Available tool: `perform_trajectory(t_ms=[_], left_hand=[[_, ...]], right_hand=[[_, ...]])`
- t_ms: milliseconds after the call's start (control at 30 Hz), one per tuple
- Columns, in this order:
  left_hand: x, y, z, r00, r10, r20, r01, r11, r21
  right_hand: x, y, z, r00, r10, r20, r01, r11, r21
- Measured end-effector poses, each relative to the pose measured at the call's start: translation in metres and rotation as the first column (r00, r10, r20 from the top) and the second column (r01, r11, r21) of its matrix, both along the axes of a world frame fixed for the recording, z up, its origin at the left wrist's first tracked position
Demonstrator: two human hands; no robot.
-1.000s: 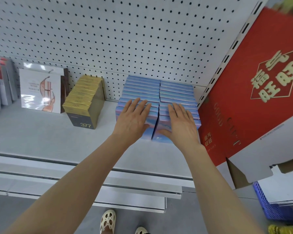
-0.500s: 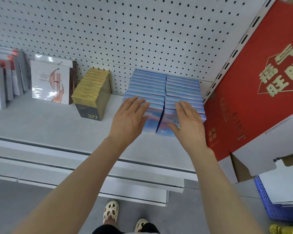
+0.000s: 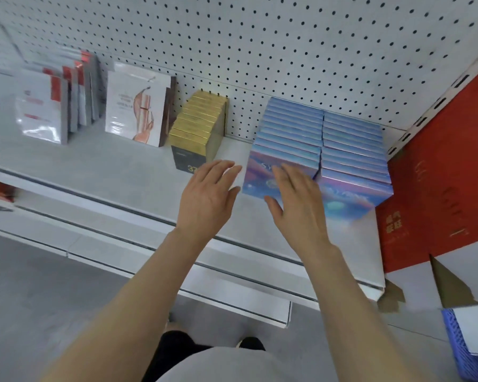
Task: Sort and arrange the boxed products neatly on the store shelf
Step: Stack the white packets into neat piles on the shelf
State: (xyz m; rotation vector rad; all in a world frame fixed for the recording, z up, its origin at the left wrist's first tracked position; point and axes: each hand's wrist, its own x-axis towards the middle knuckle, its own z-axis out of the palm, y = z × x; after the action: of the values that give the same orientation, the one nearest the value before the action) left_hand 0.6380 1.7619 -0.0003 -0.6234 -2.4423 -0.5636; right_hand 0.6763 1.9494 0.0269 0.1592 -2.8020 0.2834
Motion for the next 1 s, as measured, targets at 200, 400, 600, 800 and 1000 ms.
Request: perform_trajectory(t_ms=[200,400,600,800,1000], left_hand=[[-0.009,-0.112,-0.022,0.988,0.123,0.092,-0.128,0.990,0.054],[-0.055,-0.250,-0.034,0.965,0.186,0.186,-0.181,0.983,-0.040],[-0.155,-0.317,-0.008,0.942,0.115,0.315,-0.057,0.980,-0.190],[-0.267,-0.317,0.006,0.898,0.108,0.427,-0.011,0.975,-0.222],[-0.319,-0.303,-0.029,0.748,0.093,0.657,-0.077,0.996,-0.053]], right_hand=[[-0.026,-0.112,-0.023,0.991,0.098,0.087,-0.099,0.995,0.013],[-0.091,-0.231,-0.031,0.979,0.142,0.145,-0.147,0.989,0.022],[-0.205,-0.292,-0.008,0.995,0.019,0.101,-0.029,0.995,0.096],[-0.308,-0.293,0.003,0.973,-0.141,0.180,0.112,0.980,0.162],[-0.338,-0.298,-0.017,0.958,-0.204,0.201,0.160,0.964,0.213]])
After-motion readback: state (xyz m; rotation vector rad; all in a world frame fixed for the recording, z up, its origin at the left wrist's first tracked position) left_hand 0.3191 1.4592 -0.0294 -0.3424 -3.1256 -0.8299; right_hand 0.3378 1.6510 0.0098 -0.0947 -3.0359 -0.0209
